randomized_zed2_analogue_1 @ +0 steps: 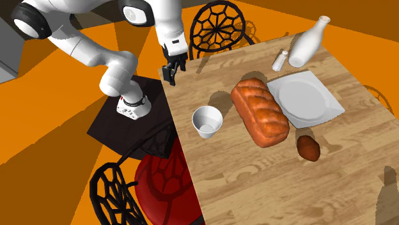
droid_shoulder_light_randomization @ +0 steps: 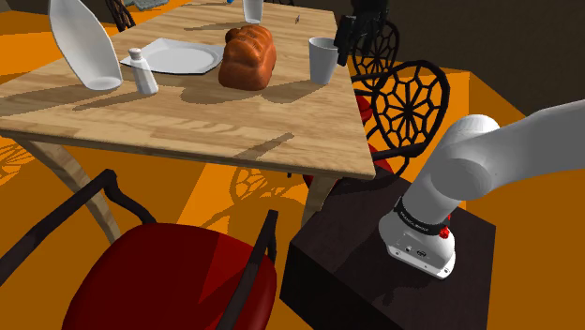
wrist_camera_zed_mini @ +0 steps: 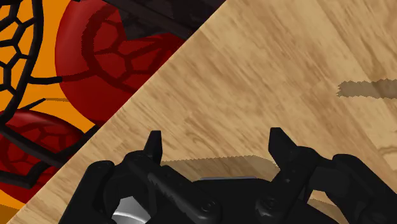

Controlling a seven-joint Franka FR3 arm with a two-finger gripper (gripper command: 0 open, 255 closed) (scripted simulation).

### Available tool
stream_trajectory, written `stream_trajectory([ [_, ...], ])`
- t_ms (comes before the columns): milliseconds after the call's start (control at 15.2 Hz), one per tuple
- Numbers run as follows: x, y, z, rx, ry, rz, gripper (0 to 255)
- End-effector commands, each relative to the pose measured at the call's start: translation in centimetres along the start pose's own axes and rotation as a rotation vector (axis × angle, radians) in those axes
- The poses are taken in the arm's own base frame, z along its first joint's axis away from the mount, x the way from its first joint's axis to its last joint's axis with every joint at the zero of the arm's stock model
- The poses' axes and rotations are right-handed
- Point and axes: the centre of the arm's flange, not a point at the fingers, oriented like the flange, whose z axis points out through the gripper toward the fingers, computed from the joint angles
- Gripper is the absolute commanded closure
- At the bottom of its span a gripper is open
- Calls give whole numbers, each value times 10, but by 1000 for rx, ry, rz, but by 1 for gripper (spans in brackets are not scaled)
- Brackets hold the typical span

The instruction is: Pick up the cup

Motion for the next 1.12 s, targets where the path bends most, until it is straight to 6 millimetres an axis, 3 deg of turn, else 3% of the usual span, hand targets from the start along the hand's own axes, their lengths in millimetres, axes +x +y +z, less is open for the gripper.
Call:
stream_trajectory([
  [0, 0, 0, 0, 0, 0, 0, 0],
  [924, 170, 45, 39, -116, -3, -49, 0],
  [1056, 176, 46, 45, -120, -3, -51, 0],
])
